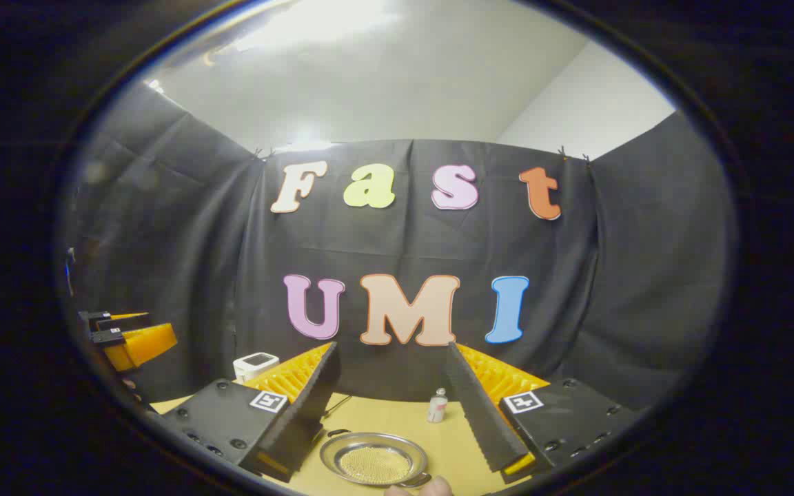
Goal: First push the handle of the pot to place it horizontally, then grasp the pot with both hands and set it on the induction cooktop.
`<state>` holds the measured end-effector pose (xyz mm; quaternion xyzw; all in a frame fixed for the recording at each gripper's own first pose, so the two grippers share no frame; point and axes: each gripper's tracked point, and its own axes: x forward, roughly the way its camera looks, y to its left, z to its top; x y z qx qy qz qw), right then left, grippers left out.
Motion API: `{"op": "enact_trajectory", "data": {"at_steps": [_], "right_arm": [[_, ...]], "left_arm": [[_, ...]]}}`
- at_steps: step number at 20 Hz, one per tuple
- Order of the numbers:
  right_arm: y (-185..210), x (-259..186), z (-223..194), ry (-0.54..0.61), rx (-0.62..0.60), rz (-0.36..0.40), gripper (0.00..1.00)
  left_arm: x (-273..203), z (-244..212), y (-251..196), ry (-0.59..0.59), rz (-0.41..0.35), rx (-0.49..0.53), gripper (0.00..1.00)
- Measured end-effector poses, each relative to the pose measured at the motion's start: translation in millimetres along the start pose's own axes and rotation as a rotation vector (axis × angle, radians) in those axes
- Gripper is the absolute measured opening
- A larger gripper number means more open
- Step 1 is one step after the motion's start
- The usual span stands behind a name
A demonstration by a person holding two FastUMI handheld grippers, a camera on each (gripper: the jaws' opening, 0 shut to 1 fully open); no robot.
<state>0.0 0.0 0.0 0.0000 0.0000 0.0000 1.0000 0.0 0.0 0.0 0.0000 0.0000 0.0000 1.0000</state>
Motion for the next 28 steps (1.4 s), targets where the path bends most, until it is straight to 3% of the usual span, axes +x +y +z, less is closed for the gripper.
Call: {"op": "enact_trajectory", "data": {"at_steps": [4, 5, 12, 15, 20, 28], "right_arm": [[4, -2, -23, 0.062, 0.027, 0.001, 0.97], [4, -1, -24, 0.067, 0.033, 0.002, 0.99], [6, 7, -29, 0.075, 0.030, -0.002, 0.98], [6, 9, -35, 0.090, 0.035, -0.006, 0.99], [8, 15, -36, 0.096, 0.033, -0.010, 0.98], [9, 21, -49, 0.115, 0.020, -0.015, 0.99]], "left_arm": [[-5, -5, -4, 0.020, -0.017, 0.035, 0.95], [-6, -5, -2, 0.020, -0.015, 0.045, 0.92], [1, -12, 10, 0.047, 0.011, 0.067, 0.92], [6, -20, 9, 0.063, 0.003, 0.064, 0.98], [13, -23, 8, 0.069, -0.015, 0.065, 0.92], [22, -36, 6, 0.095, -0.034, 0.052, 0.92]]}}
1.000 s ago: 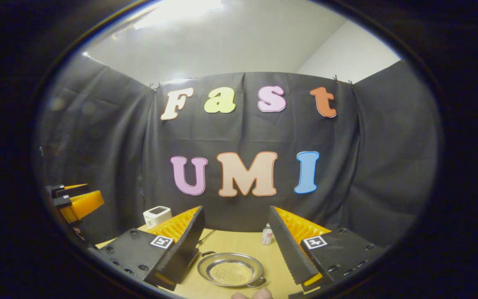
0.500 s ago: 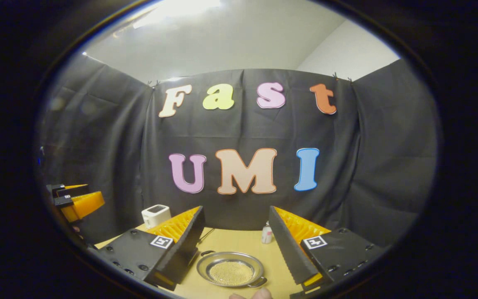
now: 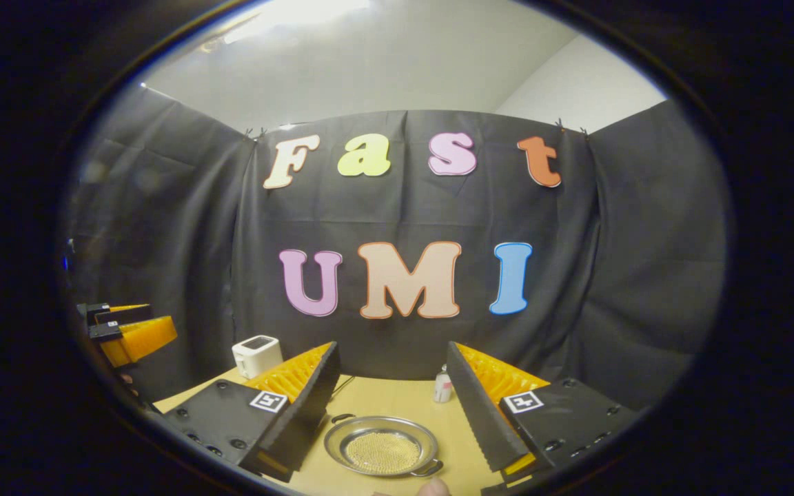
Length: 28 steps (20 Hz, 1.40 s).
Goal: First push the handle of the pot to place it horizontally, then grasp the pot with both hands and set it on the induction cooktop.
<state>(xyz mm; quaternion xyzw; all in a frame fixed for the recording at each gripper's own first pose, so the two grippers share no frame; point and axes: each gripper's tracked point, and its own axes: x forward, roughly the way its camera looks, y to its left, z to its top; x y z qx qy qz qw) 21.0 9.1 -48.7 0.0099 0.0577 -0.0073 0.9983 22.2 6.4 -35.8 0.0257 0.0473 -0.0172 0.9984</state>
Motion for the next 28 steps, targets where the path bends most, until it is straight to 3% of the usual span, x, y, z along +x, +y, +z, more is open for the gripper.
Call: {"op": "enact_trajectory", "data": {"at_steps": [9, 11, 15, 16, 17, 20, 21, 23, 24, 25, 28], "right_arm": [[-26, 46, -29, 0.057, 0.033, 0.055, 0.99], [-31, 63, -34, 0.064, 0.046, 0.084, 0.89], [-44, 93, -48, 0.084, 0.084, 0.139, 0.87], [-47, 103, -55, 0.093, 0.089, 0.149, 0.67], [-51, 110, -61, 0.104, 0.093, 0.156, 0.61], [-63, 124, -77, 0.127, 0.119, 0.169, 0.34], [-59, 127, -87, 0.146, 0.128, 0.196, 0.19], [-64, 137, -103, 0.184, 0.130, 0.193, 0.20], [-66, 139, -110, 0.199, 0.140, 0.191, 0.05], [-66, 140, -118, 0.225, 0.148, 0.180, 0.07], [-28, 133, -184, 0.430, 0.214, 0.283, 0.00]], "left_arm": [[41, -18, -16, 0.051, 0.062, 0.015, 0.95], [53, -20, -24, 0.058, 0.079, -0.001, 0.92], [73, -23, -37, 0.067, 0.116, 0.012, 0.95], [77, -23, -40, 0.072, 0.127, 0.018, 0.95], [79, -26, -44, 0.078, 0.139, 0.022, 0.92], [84, -30, -53, 0.095, 0.167, 0.016, 0.95], [85, -31, -54, 0.095, 0.176, 0.013, 0.92], [90, -40, -55, 0.117, 0.182, 0.002, 0.93], [94, -43, -56, 0.124, 0.177, -0.004, 0.95], [98, -46, -53, 0.129, 0.176, -0.004, 0.96], [110, -58, -43, 0.148, 0.156, -0.018, 0.95]]}}
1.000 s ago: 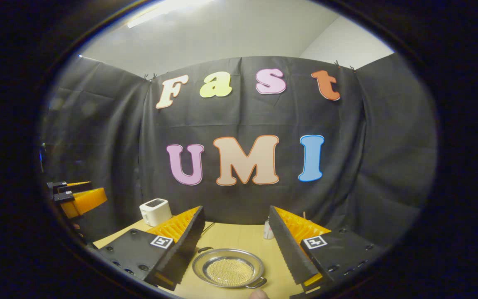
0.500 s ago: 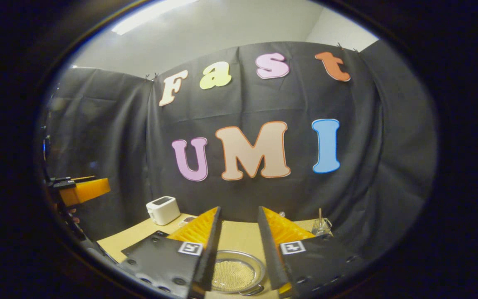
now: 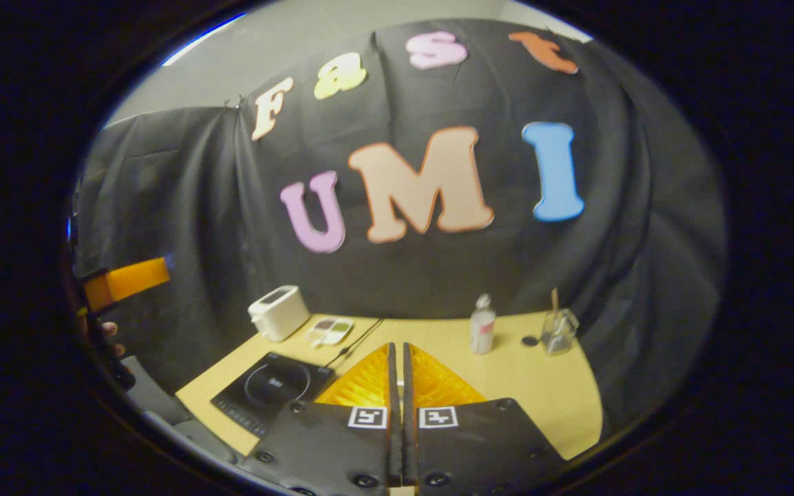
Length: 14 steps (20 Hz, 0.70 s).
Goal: First push the handle of the pot to place it horizontally, then grasp the pot with both hands and set it on the induction cooktop.
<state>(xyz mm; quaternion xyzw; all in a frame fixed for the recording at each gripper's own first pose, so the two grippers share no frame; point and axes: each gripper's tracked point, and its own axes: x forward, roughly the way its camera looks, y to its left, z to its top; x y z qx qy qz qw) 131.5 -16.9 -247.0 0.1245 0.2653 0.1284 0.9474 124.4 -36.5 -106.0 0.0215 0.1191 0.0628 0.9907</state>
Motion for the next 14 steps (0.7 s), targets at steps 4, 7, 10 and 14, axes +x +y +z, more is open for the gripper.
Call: {"op": "enact_trajectory", "data": {"at_steps": [4, 7, 10, 14], "right_arm": [[-15, 10, -30, 0.081, 0.051, -0.079, 0.02], [-18, 15, -57, 0.136, 0.074, -0.154, 0.03], [-21, 16, -89, 0.201, 0.049, -0.236, 0.03], [-30, 6, -145, 0.328, 0.048, -0.339, 0.03]], "left_arm": [[24, -18, 18, 0.033, -0.054, -0.012, 0.96], [39, -38, 23, 0.062, -0.128, -0.035, 0.93], [56, -64, 30, 0.103, -0.196, -0.043, 0.96], [72, -101, 29, 0.177, -0.295, -0.041, 0.93]]}}
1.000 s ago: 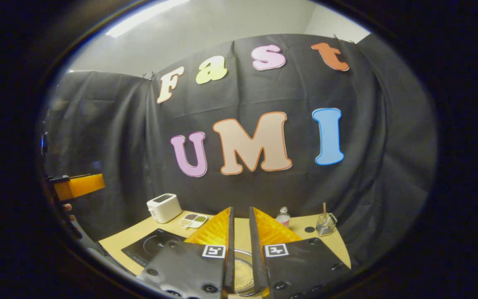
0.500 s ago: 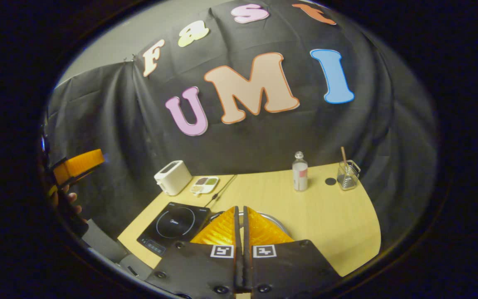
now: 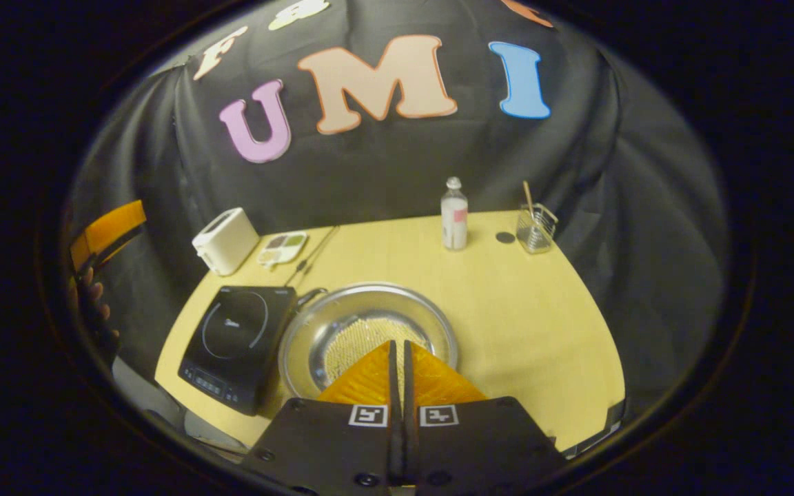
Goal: First push the handle of the pot to place it horizontally, then grasp the pot with both hands and set it on the induction cooktop.
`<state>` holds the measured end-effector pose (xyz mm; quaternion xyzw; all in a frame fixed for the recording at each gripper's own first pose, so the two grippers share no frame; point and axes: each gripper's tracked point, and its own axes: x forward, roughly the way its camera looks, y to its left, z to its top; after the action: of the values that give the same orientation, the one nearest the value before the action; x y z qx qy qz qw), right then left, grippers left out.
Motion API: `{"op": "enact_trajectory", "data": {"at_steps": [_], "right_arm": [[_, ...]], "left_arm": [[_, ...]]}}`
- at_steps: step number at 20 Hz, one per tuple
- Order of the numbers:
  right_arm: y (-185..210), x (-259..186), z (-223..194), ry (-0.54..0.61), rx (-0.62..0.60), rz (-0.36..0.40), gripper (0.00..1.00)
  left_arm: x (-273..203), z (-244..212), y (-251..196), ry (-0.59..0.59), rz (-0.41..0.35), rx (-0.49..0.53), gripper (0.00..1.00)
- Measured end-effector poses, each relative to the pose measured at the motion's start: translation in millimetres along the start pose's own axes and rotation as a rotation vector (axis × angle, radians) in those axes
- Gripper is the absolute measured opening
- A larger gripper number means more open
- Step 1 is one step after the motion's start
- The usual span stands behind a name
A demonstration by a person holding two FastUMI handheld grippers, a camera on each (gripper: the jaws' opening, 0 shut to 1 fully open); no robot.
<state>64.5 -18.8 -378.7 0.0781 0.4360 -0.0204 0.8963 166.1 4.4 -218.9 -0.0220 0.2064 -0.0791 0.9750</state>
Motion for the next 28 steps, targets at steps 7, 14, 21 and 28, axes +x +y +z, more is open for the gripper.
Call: {"op": "enact_trajectory", "data": {"at_steps": [7, 14, 21, 28], "right_arm": [[-15, 7, -93, 0.242, 0.078, -0.055, 0.03], [-12, 28, -131, 0.354, 0.023, -0.056, 0.03], [-24, 46, -142, 0.417, -0.016, -0.064, 0.03], [-43, 55, -132, 0.419, 0.023, -0.080, 0.03]], "left_arm": [[26, -29, 7, 0.061, -0.051, -0.061, 0.96], [28, -47, 20, 0.093, -0.022, -0.098, 0.97], [28, -57, 31, 0.111, 0.008, -0.102, 0.97], [31, -71, 29, 0.147, 0.012, -0.116, 0.97]]}}
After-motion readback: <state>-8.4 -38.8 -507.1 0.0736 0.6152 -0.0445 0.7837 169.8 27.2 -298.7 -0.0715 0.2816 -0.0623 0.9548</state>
